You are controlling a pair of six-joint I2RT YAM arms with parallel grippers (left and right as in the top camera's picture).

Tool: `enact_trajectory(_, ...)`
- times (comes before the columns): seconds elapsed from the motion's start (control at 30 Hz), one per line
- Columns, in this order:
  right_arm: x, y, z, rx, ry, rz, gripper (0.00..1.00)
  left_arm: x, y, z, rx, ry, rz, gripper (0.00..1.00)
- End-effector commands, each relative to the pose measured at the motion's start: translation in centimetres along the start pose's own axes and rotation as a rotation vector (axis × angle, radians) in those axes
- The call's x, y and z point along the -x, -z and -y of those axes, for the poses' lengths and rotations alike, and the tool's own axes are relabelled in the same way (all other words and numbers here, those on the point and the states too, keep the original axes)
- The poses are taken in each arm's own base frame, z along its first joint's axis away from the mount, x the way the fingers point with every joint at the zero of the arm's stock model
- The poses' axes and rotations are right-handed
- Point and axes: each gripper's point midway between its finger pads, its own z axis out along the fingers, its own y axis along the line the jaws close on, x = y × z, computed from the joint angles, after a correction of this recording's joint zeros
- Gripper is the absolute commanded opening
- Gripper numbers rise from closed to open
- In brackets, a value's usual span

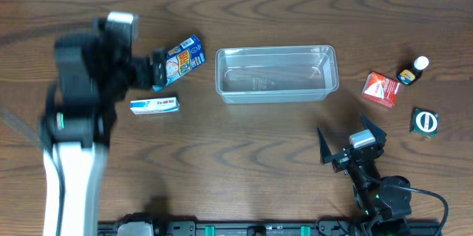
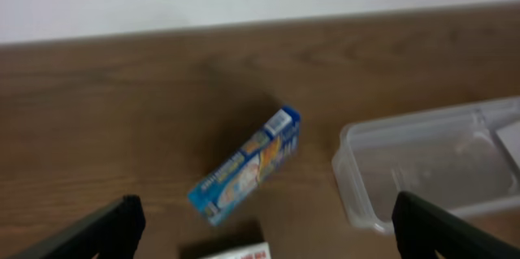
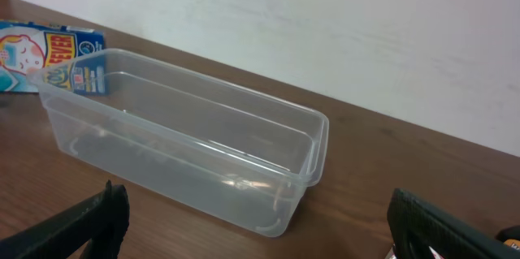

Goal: Pack container
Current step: 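Reach the left gripper to the blue Kool Fever box and grasp it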

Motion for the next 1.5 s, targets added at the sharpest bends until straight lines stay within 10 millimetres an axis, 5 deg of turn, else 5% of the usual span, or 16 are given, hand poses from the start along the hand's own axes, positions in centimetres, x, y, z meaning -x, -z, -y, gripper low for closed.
enact_trajectory(0.0,0.0,0.0,-0.2,0.01,0.015,0.002,0.99,2.6,-2.3,0.2,-0.059,-0.073,-0.073,0.98)
enact_trajectory(0.33,0.0,0.0,-0.2,0.01,0.015,0.002,0.99,0.2,-7.9,-1.0,-0.107,-0.251,-0.292,0.98)
enact_trajectory(0.87,0.0,0.0,-0.2,0.01,0.015,0.002,0.99,-0.1,-8.5,-1.7,-0.082,-0.287,-0.306,0.98)
enact_trajectory(1.23,0.0,0.0,-0.2,0.01,0.015,0.002,0.99,-4.3,-12.6,-2.2,-0.164,-0.474,-0.425,0.99)
enact_trajectory(1.33,0.0,0.0,-0.2,0.01,0.015,0.002,0.99,-5.4,-13.8,-2.4,-0.192,-0.525,-0.456,0.89)
enact_trajectory(1.47,0.0,0.0,-0.2,0.01,0.015,0.002,0.99,-6.7,-14.9,-2.8,-0.193,-0.524,-0.501,0.88)
